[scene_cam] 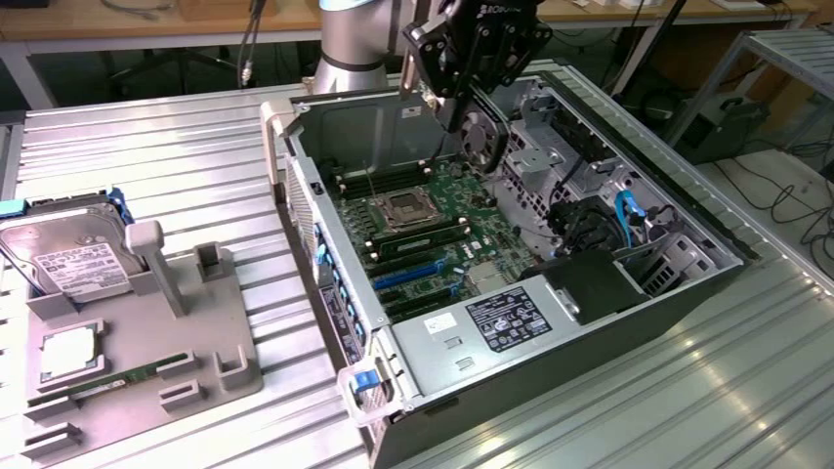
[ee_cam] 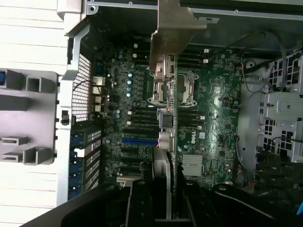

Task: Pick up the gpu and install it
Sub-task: 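Pick up the gpu and move the gpu toward the slot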

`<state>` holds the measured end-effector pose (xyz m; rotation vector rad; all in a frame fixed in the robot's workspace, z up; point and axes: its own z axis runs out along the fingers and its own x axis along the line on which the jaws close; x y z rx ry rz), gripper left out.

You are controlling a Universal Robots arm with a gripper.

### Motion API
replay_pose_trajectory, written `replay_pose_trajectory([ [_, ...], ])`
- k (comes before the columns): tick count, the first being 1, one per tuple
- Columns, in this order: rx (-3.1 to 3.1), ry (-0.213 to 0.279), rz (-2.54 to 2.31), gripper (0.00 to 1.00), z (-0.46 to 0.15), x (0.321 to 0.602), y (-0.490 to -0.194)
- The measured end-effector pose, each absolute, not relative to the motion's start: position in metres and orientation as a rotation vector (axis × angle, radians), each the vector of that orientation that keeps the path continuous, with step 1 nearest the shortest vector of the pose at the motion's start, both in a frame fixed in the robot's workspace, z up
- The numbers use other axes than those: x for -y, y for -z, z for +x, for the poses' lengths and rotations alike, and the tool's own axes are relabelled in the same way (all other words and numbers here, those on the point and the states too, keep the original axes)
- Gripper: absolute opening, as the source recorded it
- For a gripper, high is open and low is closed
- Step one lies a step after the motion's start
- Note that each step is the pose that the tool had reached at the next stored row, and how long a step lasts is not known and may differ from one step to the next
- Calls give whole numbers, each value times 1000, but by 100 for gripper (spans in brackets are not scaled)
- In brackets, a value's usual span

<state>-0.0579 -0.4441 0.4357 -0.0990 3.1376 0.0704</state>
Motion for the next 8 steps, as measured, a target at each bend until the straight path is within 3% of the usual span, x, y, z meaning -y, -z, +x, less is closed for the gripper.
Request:
replay_pose_trajectory([
  [8, -3138, -69, -74, 27, -41, 443, -434],
])
